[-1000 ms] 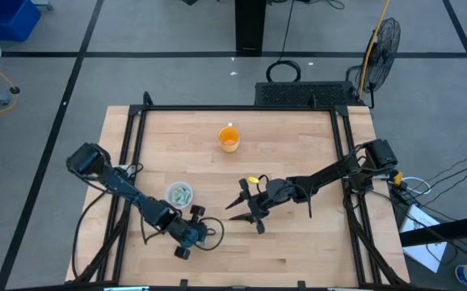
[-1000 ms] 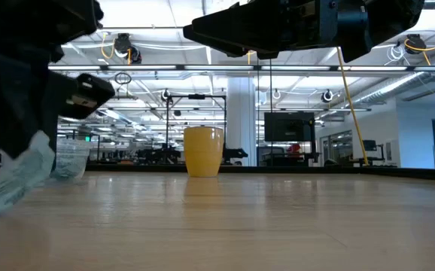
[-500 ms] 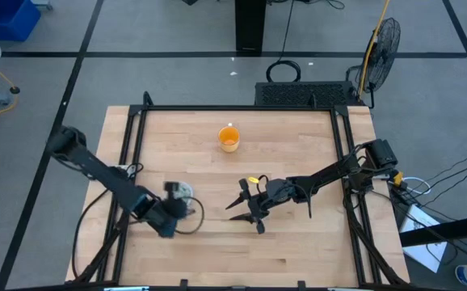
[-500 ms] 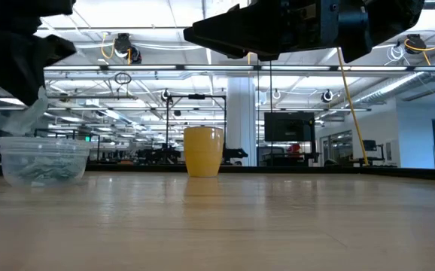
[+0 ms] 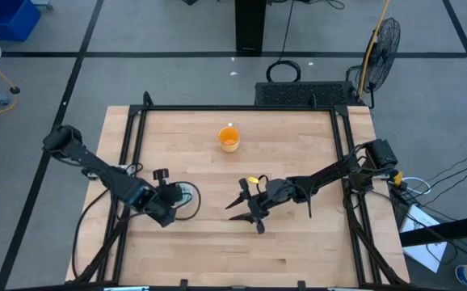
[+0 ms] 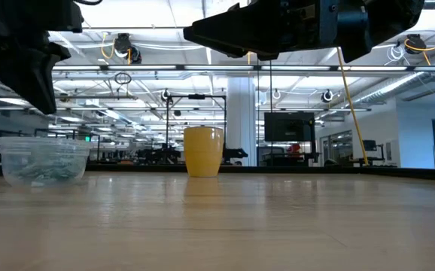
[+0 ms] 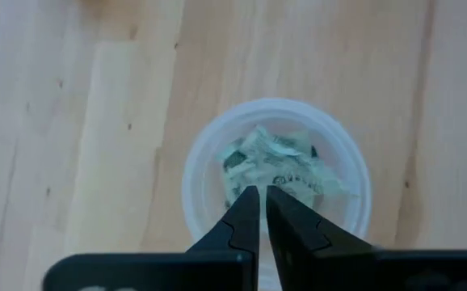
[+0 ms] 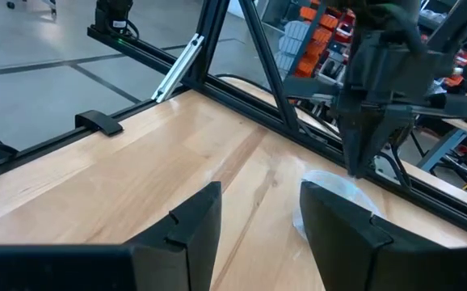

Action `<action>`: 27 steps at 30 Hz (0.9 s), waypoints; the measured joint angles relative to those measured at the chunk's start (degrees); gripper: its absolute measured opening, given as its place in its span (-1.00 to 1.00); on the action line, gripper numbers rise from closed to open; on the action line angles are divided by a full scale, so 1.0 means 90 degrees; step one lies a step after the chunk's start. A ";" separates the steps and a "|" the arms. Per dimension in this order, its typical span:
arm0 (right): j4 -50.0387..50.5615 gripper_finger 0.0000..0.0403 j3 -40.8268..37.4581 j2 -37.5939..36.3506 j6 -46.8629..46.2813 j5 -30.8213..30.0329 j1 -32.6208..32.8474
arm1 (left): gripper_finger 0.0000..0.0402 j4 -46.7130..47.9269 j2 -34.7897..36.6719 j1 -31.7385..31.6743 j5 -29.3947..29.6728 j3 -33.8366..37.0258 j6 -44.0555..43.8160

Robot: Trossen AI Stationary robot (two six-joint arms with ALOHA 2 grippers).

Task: Pick and place Stevia / Truvia into bins
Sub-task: Put the stevia packet into the container, then return to Home Position

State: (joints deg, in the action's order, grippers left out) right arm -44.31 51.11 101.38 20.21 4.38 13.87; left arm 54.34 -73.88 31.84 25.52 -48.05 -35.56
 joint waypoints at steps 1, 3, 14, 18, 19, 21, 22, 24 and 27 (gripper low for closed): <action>0.0002 -0.18 0.0000 0.0000 0.0000 0.0000 0.0000 | -0.82 0.0041 -0.0001 -0.0043 -0.0004 0.0000 -0.0044; 0.0004 -0.18 0.0000 0.0000 0.0000 0.0000 0.0000 | -0.77 0.0214 -0.0011 -0.0112 -0.0014 0.0000 -0.0162; 0.0018 -0.18 0.0000 -0.0033 0.0109 -0.0007 0.0000 | -0.49 0.0616 0.0098 -0.0251 -0.0051 0.0000 -0.0394; 0.0110 -0.18 0.0005 -0.0159 0.0115 -0.0075 0.0004 | -0.48 0.0799 0.0158 -0.0260 -0.0676 -0.0005 -0.0441; 0.0282 -0.18 -0.0017 -0.0250 0.0123 -0.0246 0.0026 | -0.48 0.0886 0.0174 -0.0260 -0.0995 -0.0005 -0.0567; 0.0711 -0.18 -0.0029 -0.0497 0.0220 -0.0906 0.0084 | -0.48 0.1272 0.0270 -0.0256 -0.1496 -0.0005 -0.0799; 0.1105 -0.18 -0.0024 -0.0725 0.0289 -0.1382 0.0138 | -0.48 0.1512 0.0354 -0.0224 -0.1546 -0.0005 -0.0992; 0.2004 -0.18 -0.0036 -0.1258 0.0307 -0.2377 0.0273 | -0.48 0.2067 0.0630 -0.0134 -0.1265 -0.0005 -0.1497; 0.3341 -0.18 -0.0058 -0.1985 -0.0338 -0.3356 0.0440 | -0.48 0.2748 0.1257 0.0072 -0.0155 -0.0005 -0.2235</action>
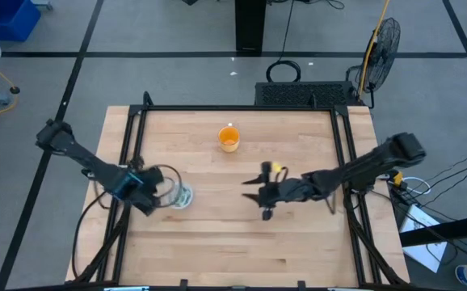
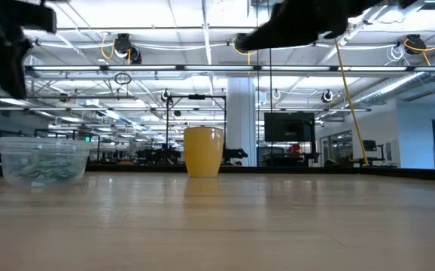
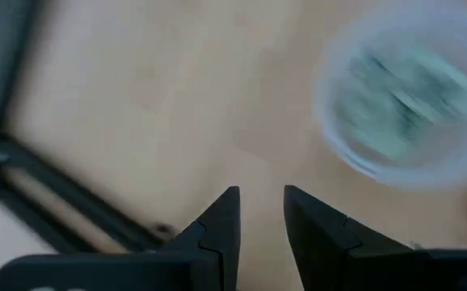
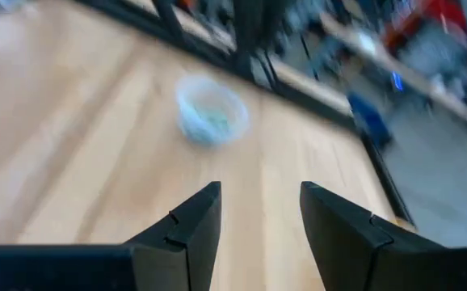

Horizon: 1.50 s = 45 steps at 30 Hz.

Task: Pick and place Stevia / Truvia into bins
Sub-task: Return to Home Position

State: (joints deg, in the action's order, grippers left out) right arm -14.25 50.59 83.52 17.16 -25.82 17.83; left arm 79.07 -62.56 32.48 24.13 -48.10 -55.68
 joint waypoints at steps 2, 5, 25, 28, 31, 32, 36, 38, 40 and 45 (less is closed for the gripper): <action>0.0602 -0.18 -0.0076 -0.0433 -0.0481 -0.0151 0.0067 | -0.48 0.0367 0.0525 0.0147 0.0754 0.0000 -0.0400; 0.1222 -0.18 -0.0266 -0.1085 -0.1045 -0.0123 0.0082 | -0.48 0.0836 0.1381 0.0320 0.1458 0.0000 -0.0654; -0.1125 -0.18 -0.4465 -0.5867 -0.2722 0.1250 0.0106 | -0.48 -0.4259 0.5354 0.0695 0.1366 0.1085 0.3625; -0.2017 -0.18 -0.5064 -0.6370 -0.2581 0.1591 0.0106 | -0.48 -0.5278 0.5336 0.0695 0.1048 0.1422 0.4476; -0.2615 -0.18 -0.5449 -0.6724 -0.2458 0.1737 0.0109 | -0.48 -0.5901 0.5340 0.0671 0.1052 0.2033 0.4420; -0.2619 -0.18 -0.5495 -0.6844 -0.2455 0.1712 0.0105 | -0.48 -0.6096 0.5340 0.0653 0.1147 0.2293 0.4360; -0.2443 -0.18 -0.5490 -0.6967 -0.2475 0.1735 0.0099 | -0.48 -0.7022 0.5343 0.0452 0.1313 0.3185 0.4135; -0.2560 -0.18 -0.5492 -0.7027 -0.2458 0.1733 0.0101 | -0.48 -0.7519 0.5377 0.0305 0.1304 0.3560 0.4123; -0.2521 -0.18 -0.5496 -0.7021 -0.2390 0.1722 0.0099 | -0.48 -0.8035 0.5387 0.0146 0.1220 0.3857 0.4196; -0.2521 -0.18 -0.5502 -0.7026 -0.2264 0.1717 0.0099 | -0.48 -0.8500 0.5386 -0.0363 0.0818 0.4326 0.4441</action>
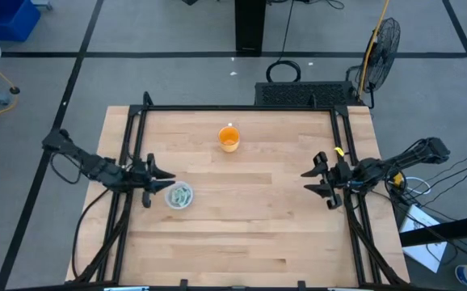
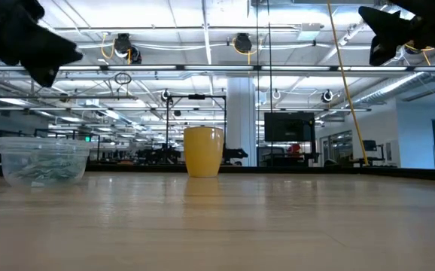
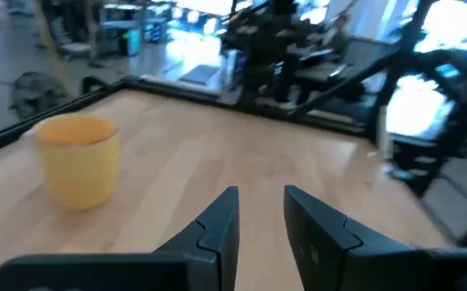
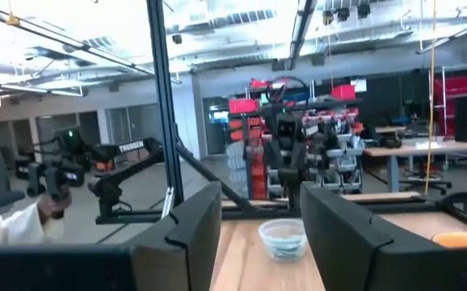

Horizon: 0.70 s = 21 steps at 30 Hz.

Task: Pick and place Stevia / Truvia into bins
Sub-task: Return to Home Position

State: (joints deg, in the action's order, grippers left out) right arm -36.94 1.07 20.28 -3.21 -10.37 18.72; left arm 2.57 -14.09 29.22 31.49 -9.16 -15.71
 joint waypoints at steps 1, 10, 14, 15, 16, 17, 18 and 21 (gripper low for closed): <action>-0.0008 -0.18 -0.0002 0.0003 0.0014 0.0002 0.0000 | -0.48 0.0084 0.0002 -0.0122 0.0000 0.0031 -0.0017; 0.0066 -0.18 -0.0009 0.0018 0.0468 -0.0001 0.0000 | -0.48 0.0335 0.0310 -0.0902 -0.0859 0.0165 -0.0132; 0.0061 -0.18 -0.0009 0.0018 0.0481 -0.0001 0.0000 | -0.48 0.0155 0.0364 -0.0972 -0.1108 0.0448 -0.0092; 0.0070 -0.18 -0.0011 0.0018 0.0488 -0.0001 0.0000 | -0.48 0.0011 0.0364 -0.0972 -0.1113 0.0568 -0.0037; 0.0099 -0.18 -0.0011 0.0026 0.0467 -0.0001 0.0000 | -0.48 -0.0132 0.0362 -0.0972 -0.1149 0.0674 0.0028; 0.0166 -0.18 -0.0014 0.0030 0.0424 -0.0001 0.0000 | -0.48 -0.0273 0.0362 -0.0972 -0.1196 0.0776 0.0075; 0.0276 -0.18 -0.0014 0.0033 0.0391 -0.0001 0.0000 | -0.48 -0.0385 0.0359 -0.0972 -0.1250 0.0835 0.0095; 0.0457 -0.18 -0.0014 0.0035 0.0282 -0.0002 0.0000 | -0.48 -0.0516 0.0364 -0.0972 -0.1366 0.0877 0.0256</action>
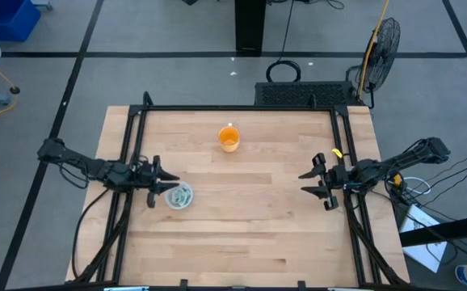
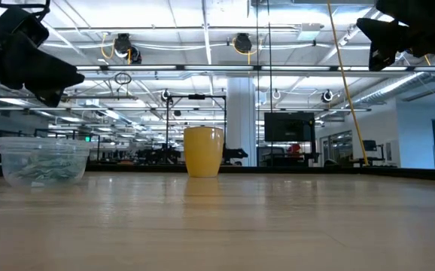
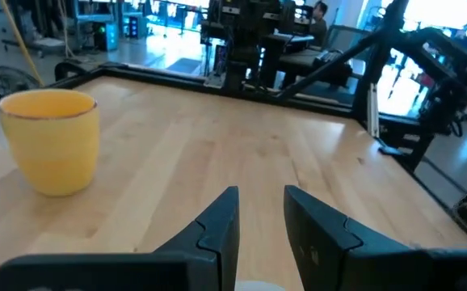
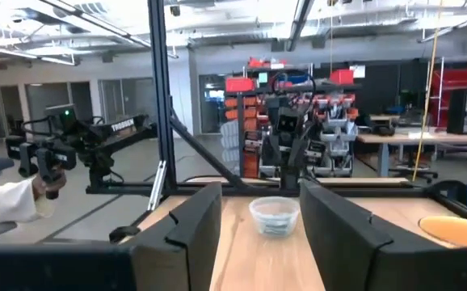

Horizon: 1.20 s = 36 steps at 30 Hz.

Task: Pick and place Stevia / Truvia into bins
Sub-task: Return to Home Position

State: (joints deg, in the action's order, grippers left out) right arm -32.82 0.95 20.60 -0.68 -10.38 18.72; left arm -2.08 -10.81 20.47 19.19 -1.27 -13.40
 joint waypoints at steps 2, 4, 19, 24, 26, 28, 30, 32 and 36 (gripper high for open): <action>0.0006 -0.18 0.0000 0.0000 0.0002 -0.0001 0.0000 | -0.48 0.0006 0.0000 0.0000 -0.0018 0.0002 0.0176; 0.0006 -0.18 0.0000 0.0000 0.0006 -0.0001 0.0000 | -0.48 0.0025 -0.0010 0.0000 -0.0002 0.0002 0.0274; 0.0443 -0.18 -0.0002 0.0000 -0.0016 -0.0001 0.0005 | -0.48 -0.0006 -0.0089 0.0000 0.0038 0.0002 0.0458; 0.0443 -0.18 -0.0007 0.0000 -0.0016 -0.0001 0.0005 | -0.48 -0.0015 -0.0089 0.0000 0.0038 0.0002 0.0451; 0.0443 -0.18 -0.0007 0.0000 -0.0016 -0.0001 0.0005 | -0.48 -0.0018 -0.0089 0.0000 0.0040 0.0002 0.0451; 0.0443 -0.18 -0.0007 0.0000 -0.0016 -0.0001 0.0005 | -0.48 -0.0020 -0.0089 0.0000 0.0040 0.0004 0.0451; 0.0443 -0.18 -0.0005 0.0000 -0.0016 -0.0001 0.0005 | -0.48 -0.0020 -0.0089 0.0000 0.0039 0.0004 0.0448; 0.0443 -0.18 -0.0005 0.0000 -0.0016 -0.0001 0.0005 | -0.48 -0.0023 -0.0089 0.0000 0.0040 0.0004 0.0446; 0.0443 -0.18 -0.0005 0.0000 -0.0016 -0.0001 0.0005 | -0.48 -0.0025 -0.0089 0.0000 0.0038 0.0004 0.0439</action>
State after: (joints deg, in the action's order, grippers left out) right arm -28.84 0.91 20.60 -0.82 -10.39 18.76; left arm -2.31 -11.62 20.47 19.53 -1.23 -9.45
